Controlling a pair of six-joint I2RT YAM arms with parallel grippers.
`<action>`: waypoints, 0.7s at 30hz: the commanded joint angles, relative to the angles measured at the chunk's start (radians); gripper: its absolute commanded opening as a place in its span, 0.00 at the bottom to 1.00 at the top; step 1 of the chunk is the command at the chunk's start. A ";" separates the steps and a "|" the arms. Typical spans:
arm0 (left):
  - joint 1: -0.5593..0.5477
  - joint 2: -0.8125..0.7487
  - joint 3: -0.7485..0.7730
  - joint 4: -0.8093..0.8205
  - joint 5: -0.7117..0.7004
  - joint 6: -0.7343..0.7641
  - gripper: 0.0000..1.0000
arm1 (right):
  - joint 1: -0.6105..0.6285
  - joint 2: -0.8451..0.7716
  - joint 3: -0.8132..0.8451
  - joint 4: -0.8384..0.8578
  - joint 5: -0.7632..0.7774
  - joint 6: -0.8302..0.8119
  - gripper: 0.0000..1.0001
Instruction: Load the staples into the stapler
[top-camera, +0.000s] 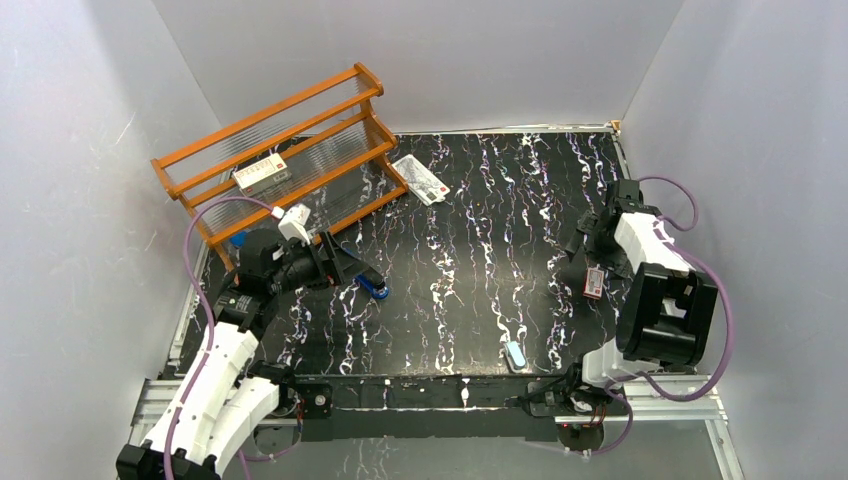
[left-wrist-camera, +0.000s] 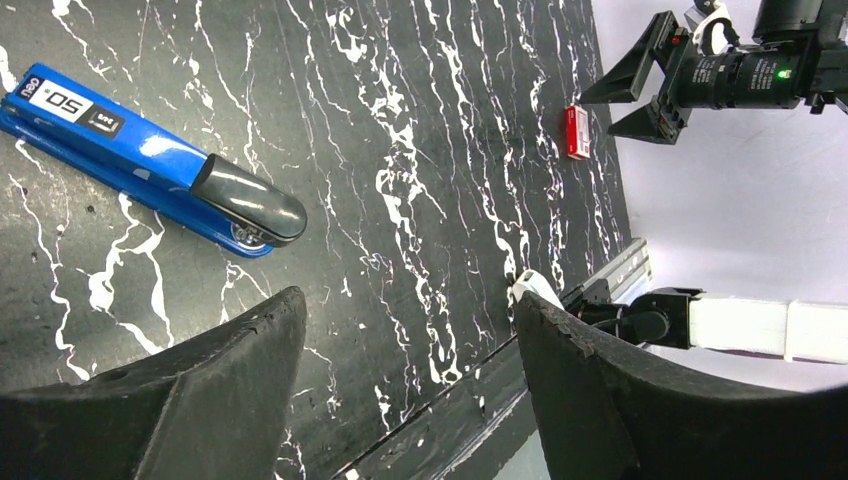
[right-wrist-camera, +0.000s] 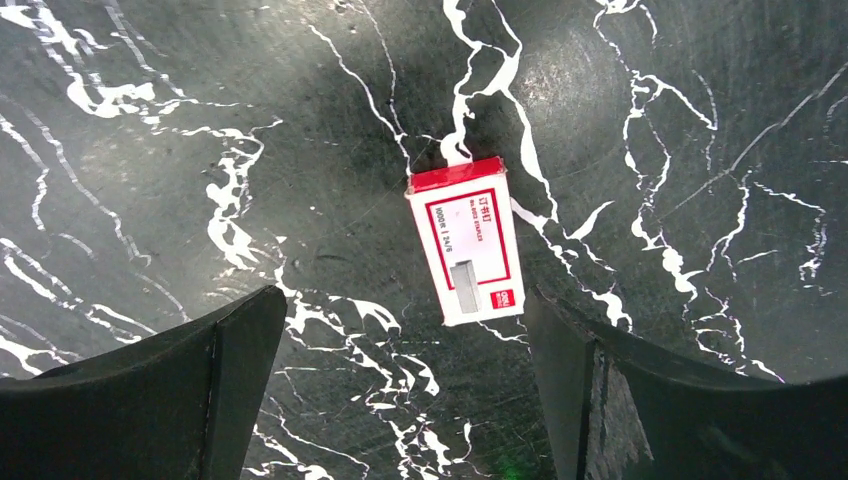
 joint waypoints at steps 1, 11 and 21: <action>0.000 0.014 -0.005 -0.030 0.023 0.013 0.74 | -0.045 0.074 0.024 0.007 -0.042 -0.006 0.99; -0.011 0.010 -0.005 -0.050 -0.026 0.017 0.74 | -0.080 0.173 0.044 -0.001 -0.055 -0.035 0.95; -0.022 -0.005 -0.007 -0.053 -0.050 0.028 0.74 | -0.081 0.191 0.023 0.068 -0.083 -0.067 0.69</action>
